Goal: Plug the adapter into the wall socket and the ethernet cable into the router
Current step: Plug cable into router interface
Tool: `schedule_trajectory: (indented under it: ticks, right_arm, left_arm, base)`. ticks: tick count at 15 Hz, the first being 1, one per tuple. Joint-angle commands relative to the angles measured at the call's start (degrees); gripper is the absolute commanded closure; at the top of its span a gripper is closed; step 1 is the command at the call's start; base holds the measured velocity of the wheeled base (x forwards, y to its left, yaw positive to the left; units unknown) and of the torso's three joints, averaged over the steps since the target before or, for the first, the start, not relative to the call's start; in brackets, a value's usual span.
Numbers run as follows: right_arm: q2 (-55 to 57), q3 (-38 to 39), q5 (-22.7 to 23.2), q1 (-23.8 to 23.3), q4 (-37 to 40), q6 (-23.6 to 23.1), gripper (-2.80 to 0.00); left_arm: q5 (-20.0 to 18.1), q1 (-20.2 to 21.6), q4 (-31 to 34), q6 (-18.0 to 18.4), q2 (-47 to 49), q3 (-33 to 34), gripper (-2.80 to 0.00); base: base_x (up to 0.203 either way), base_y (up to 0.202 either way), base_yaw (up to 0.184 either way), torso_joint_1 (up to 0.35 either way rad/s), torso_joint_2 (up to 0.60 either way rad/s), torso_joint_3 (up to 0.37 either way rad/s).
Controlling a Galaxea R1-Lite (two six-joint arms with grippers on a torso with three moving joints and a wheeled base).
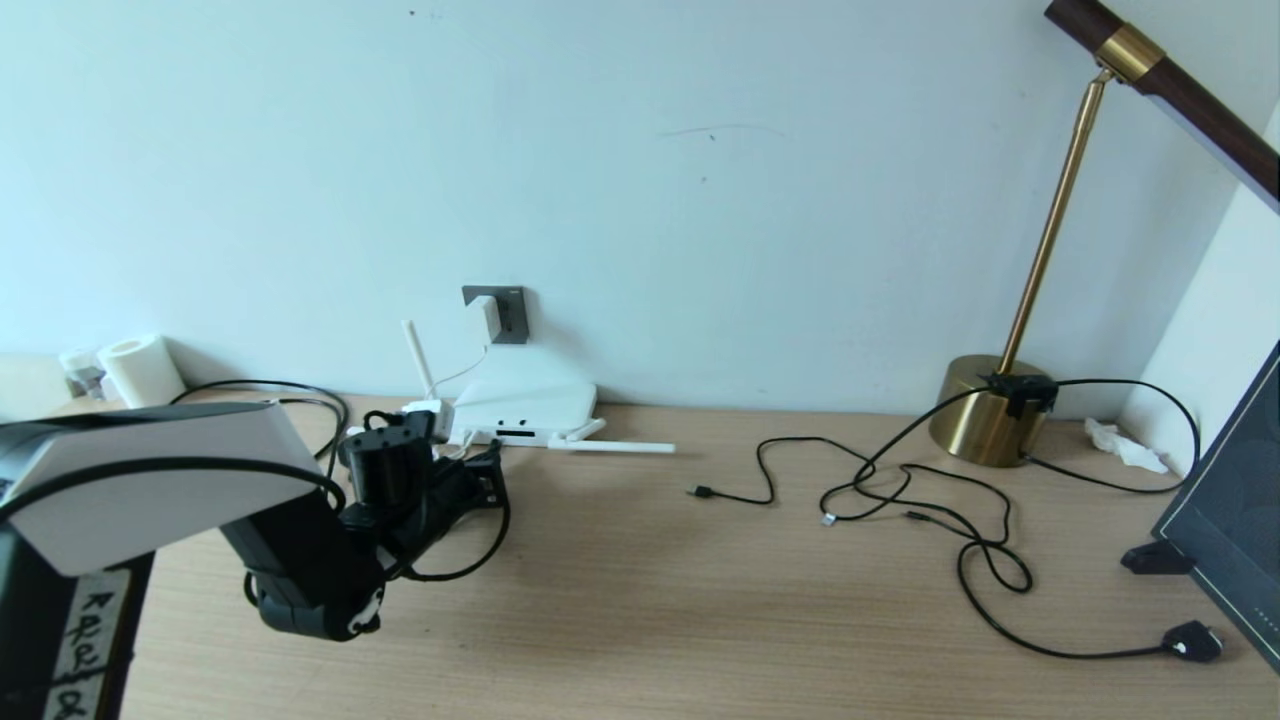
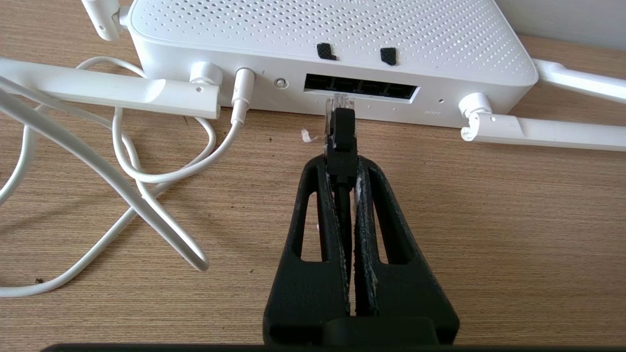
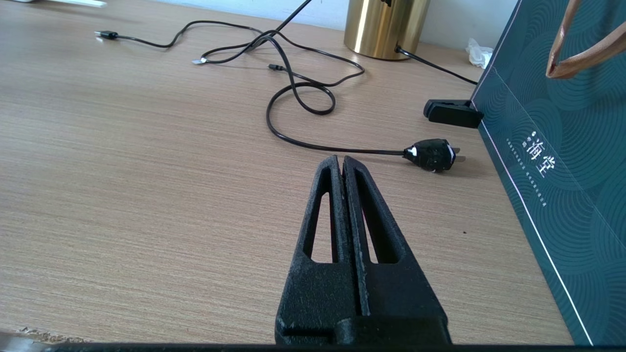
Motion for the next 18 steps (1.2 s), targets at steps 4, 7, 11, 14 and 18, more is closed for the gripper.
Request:
schedule_trajectory:
  ticks: [4,7,11,14,18]
  right_arm:
    - [0.1,0.0,0.0,0.0,0.0,-0.1,0.0]
    - [0.1,0.0,0.0,0.0,0.0,-0.1,0.0]
    - [0.1,0.0,0.0,0.0,0.0,-0.1,0.0]
    - [0.1,0.0,0.0,0.0,0.0,-0.1,0.0]
    - [0.1,0.0,0.0,0.0,0.0,-0.1,0.0]
  left_arm:
    - [0.0,0.0,0.3,0.0,-0.8,-0.3,0.0]
    - [0.0,0.0,1.1,0.0,-0.4,-0.9,0.0]
    - [0.0,0.1,1.6,0.0,0.1,-1.4,0.0]
    - [0.0,0.3,2.6,0.0,0.2,-2.1,0.0]
    - [0.0,0.4,3.3,0.0,0.2,-2.9,0.0]
  base:
    - [0.0,0.0,0.0,0.0,0.0,0.0]
    - [0.0,0.0,0.0,0.0,0.0,0.0]
    - [0.0,0.0,0.0,0.0,0.0,0.0]
    - [0.0,0.0,0.0,0.0,0.0,0.0]
    - [0.0,0.0,0.0,0.0,0.0,0.0]
